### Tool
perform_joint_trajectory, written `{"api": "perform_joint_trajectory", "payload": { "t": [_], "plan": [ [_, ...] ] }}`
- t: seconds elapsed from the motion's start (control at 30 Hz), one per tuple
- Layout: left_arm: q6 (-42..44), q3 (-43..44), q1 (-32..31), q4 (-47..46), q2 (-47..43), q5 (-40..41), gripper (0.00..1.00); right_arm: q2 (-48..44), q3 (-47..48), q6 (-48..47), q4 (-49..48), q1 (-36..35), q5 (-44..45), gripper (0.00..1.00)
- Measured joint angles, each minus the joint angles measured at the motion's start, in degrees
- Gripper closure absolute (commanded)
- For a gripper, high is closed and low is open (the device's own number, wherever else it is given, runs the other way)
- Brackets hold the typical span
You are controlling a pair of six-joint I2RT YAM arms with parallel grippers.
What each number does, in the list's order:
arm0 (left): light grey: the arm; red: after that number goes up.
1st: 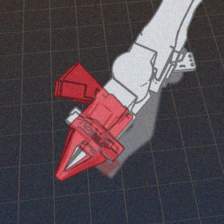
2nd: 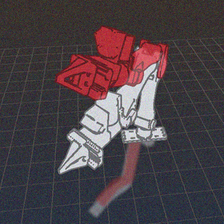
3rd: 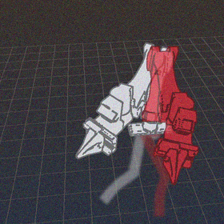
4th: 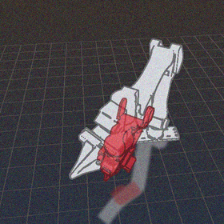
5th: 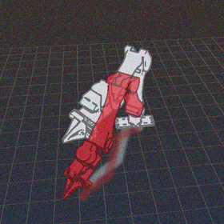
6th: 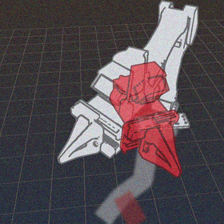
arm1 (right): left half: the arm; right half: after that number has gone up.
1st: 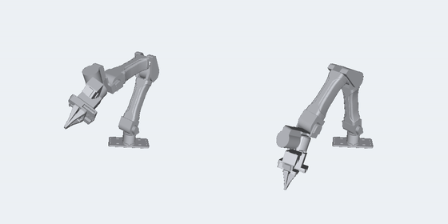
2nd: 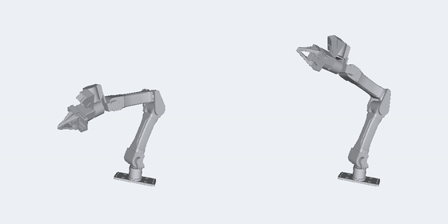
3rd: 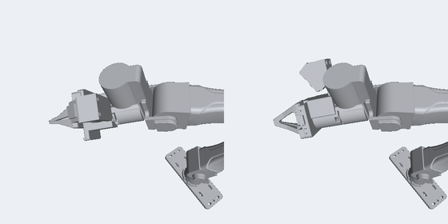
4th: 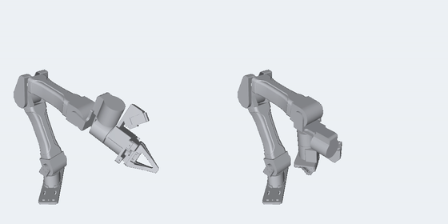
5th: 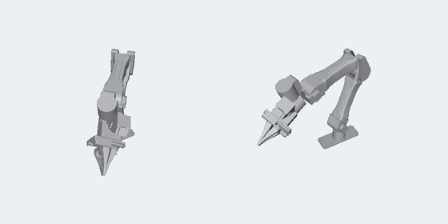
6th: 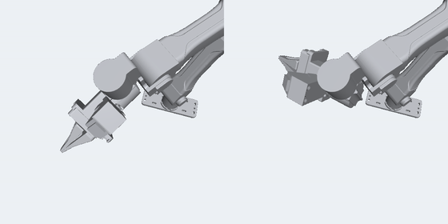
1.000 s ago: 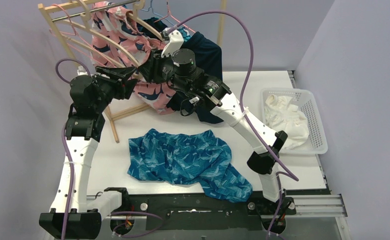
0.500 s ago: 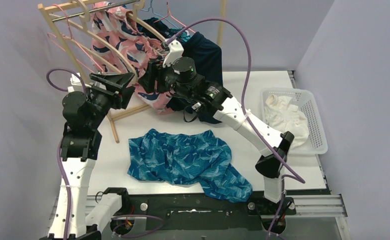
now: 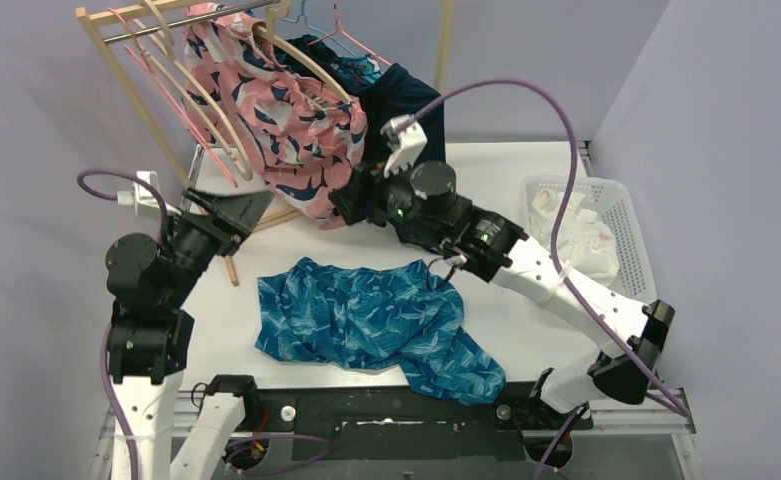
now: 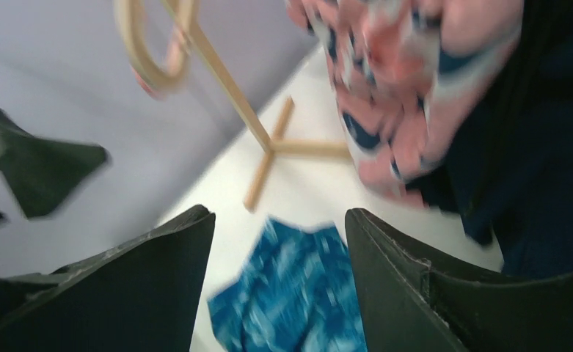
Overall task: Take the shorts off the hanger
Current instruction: Pick up the shorts at the center of the board.
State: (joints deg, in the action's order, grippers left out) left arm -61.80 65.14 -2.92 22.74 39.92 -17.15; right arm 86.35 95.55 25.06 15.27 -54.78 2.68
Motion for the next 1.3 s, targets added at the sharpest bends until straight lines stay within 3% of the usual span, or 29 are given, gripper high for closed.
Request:
{"api": "perform_joint_trajectory", "payload": {
  "t": [0.2, 0.43, 0.6, 0.87, 1.1, 1.3],
  "plan": [
    [12.2, -12.0, -0.1, 4.2, -13.7, -5.6, 0.33, -8.9, -27.5, -2.2, -6.8, -0.6, -0.4, 0.29],
    [23.0, -18.3, -0.1, 9.7, -18.0, -10.4, 0.33, -6.1, -39.7, -10.2, -8.9, -6.1, -0.5, 0.24],
    [25.9, -24.7, -0.1, 12.3, -18.3, -10.6, 0.34, -0.1, -40.4, -11.5, -8.7, -7.0, 1.0, 0.21],
    [26.4, -29.6, -0.1, 15.7, -20.6, -10.1, 0.34, 8.5, -38.2, -17.0, -8.6, -3.7, -2.0, 0.02],
    [27.5, -29.6, 0.0, 15.8, -20.7, -11.2, 0.35, 13.4, -33.9, -24.4, -8.2, 2.2, -9.2, 0.02],
    [29.8, -29.7, 0.0, 17.1, -20.7, -12.3, 0.35, 20.9, -29.0, -30.5, -7.4, 2.1, -18.8, 0.02]
  ]
}}
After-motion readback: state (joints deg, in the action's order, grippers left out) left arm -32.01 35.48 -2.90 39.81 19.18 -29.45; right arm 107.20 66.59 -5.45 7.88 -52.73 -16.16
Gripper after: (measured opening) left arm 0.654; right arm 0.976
